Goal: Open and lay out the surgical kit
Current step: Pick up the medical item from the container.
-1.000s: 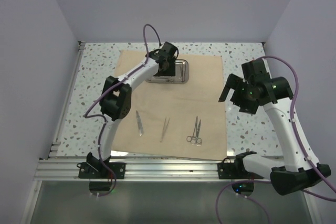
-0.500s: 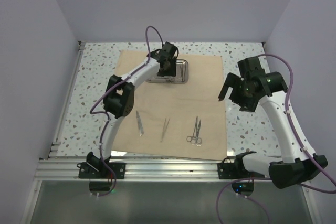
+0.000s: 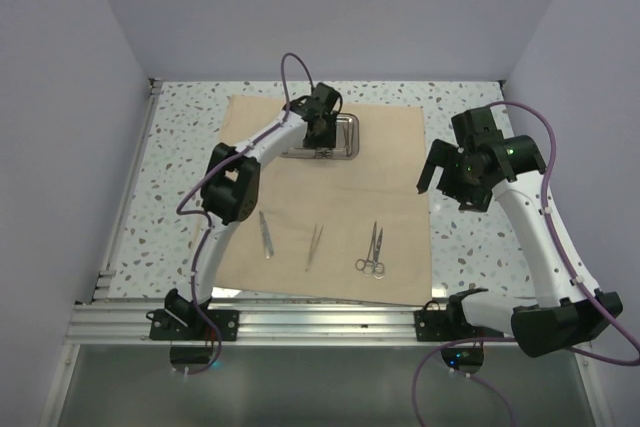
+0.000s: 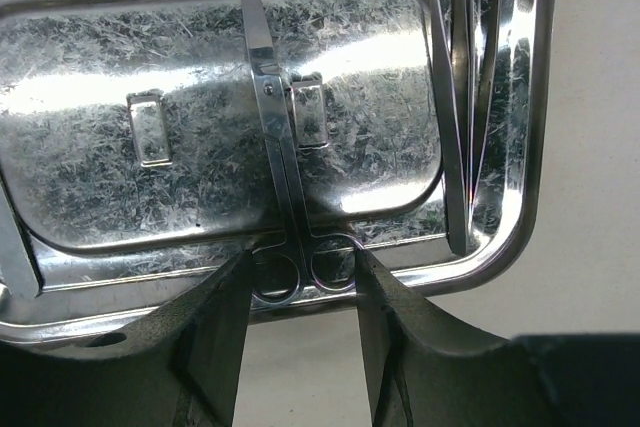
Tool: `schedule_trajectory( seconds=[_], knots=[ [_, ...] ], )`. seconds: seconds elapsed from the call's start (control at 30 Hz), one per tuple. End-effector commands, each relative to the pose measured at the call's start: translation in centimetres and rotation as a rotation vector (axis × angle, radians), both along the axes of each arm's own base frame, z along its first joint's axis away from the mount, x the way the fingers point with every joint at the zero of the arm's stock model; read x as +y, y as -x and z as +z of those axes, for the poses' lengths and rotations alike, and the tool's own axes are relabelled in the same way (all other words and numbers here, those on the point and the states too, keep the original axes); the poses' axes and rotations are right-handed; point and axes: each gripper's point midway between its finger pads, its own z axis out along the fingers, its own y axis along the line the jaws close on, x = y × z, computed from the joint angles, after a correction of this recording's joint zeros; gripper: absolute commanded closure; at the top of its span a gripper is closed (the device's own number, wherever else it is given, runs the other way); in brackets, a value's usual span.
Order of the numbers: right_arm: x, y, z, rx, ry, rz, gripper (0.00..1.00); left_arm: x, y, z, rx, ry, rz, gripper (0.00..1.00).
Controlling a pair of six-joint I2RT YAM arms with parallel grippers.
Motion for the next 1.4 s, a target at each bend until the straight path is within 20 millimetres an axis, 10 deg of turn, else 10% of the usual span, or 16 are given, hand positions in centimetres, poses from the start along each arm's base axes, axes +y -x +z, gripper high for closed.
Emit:
schedule_trajectory(
  seconds=[0.0, 0.83, 1.37],
  knots=[
    [-0.4, -0.5, 0.9, -0.042, 0.024, 0.013, 0.02, -1.2, -0.4, 0.6, -0.026, 0.029, -0.001, 0.51],
    [-0.9, 0.0, 0.7, -0.034, 0.044, 0.026, 0.02, 0.3, 0.4, -3.0, 0.03, -0.077, 0.096, 0.58],
    [-0.9, -0.4, 0.6, -0.034, 0.051, 0.046, 0.01, 2.5, 3.4, -7.3, 0.146, -0.181, 0.082, 1.0]
  ],
)
